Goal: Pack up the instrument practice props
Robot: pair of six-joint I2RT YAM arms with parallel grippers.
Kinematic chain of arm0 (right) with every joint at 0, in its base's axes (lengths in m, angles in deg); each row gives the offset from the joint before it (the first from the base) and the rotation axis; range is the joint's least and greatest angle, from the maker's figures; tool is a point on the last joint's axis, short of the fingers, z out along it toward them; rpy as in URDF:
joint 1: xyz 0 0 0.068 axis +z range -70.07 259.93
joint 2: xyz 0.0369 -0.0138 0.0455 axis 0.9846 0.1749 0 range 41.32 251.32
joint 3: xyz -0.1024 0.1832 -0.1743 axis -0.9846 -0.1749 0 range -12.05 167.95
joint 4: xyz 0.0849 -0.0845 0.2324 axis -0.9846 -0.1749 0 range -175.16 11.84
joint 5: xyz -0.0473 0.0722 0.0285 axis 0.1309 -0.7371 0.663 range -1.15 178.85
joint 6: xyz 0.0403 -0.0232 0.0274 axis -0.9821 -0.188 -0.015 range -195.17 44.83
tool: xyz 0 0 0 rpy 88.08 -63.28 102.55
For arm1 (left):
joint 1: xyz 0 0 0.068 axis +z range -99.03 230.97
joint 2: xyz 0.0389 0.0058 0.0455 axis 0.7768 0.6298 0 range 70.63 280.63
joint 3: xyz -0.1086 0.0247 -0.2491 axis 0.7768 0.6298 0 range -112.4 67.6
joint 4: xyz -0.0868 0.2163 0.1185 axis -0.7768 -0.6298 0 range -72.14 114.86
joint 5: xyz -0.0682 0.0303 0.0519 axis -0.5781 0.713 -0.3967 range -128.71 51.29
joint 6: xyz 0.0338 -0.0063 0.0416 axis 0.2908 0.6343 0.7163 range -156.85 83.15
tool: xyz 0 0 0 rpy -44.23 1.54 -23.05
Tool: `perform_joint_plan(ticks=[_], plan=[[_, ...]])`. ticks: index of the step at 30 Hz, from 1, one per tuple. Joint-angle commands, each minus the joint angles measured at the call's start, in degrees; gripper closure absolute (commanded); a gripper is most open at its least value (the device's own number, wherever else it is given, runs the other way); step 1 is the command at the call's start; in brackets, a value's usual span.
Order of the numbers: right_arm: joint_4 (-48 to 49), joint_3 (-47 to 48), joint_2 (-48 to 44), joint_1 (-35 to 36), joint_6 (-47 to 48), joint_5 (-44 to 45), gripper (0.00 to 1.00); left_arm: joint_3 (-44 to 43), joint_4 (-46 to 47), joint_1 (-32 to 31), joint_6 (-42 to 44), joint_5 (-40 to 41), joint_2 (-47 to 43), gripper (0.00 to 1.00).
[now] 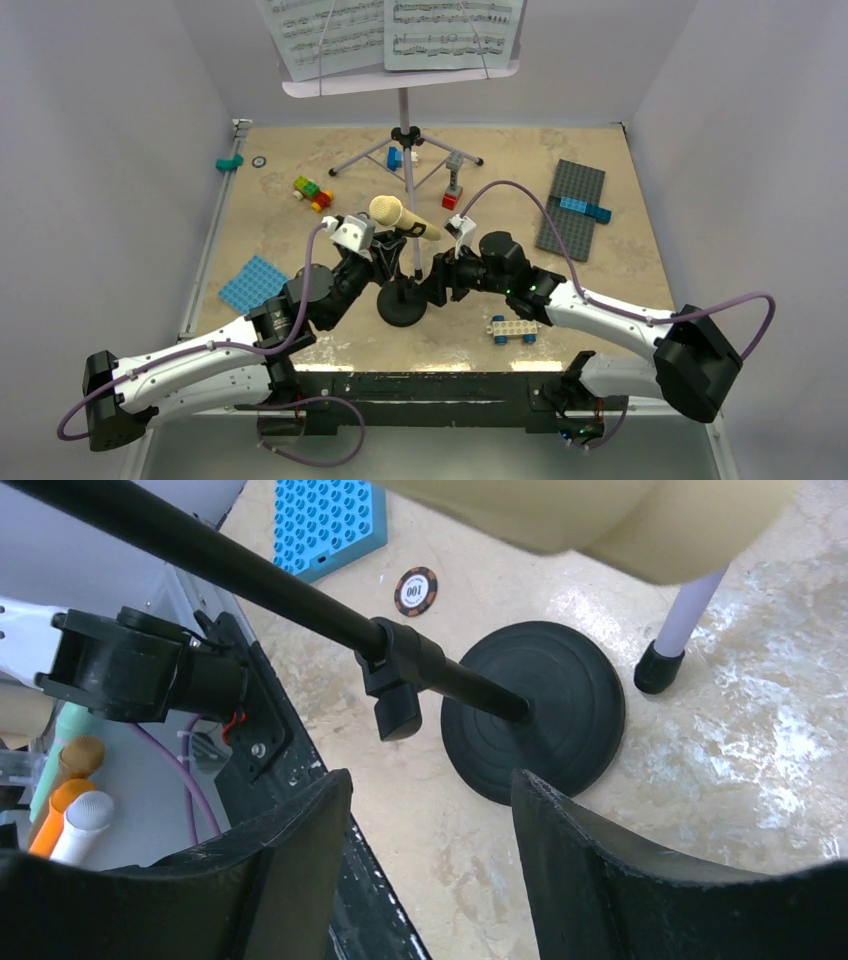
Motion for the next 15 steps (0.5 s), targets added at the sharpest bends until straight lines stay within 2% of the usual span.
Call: perform_joint_plan(ticks=[1,7,11,15], plan=[[6.0,4.3,1.7,0.6,-0.2,-2.1,0.37,-0.9,-4.3,-0.5,-4.9,1.4,0.7,1.00],[7.5,6.9,5.6,0.7,-0.4,-2.9,0.41,-0.8,-5.3,-0.5,-5.5,1.6,0.6,1.00],[7.5,7.7,7.3,1.1,0.0,-3.3,0.52,-0.3,-5.5,-0.5,-5.5,1.7,0.1,1.00],[7.9,6.3,7.5,1.3,0.7,-2.8,0.55,-0.2,-5.9,-0.5,-5.4,1.9,-0.3,1.00]])
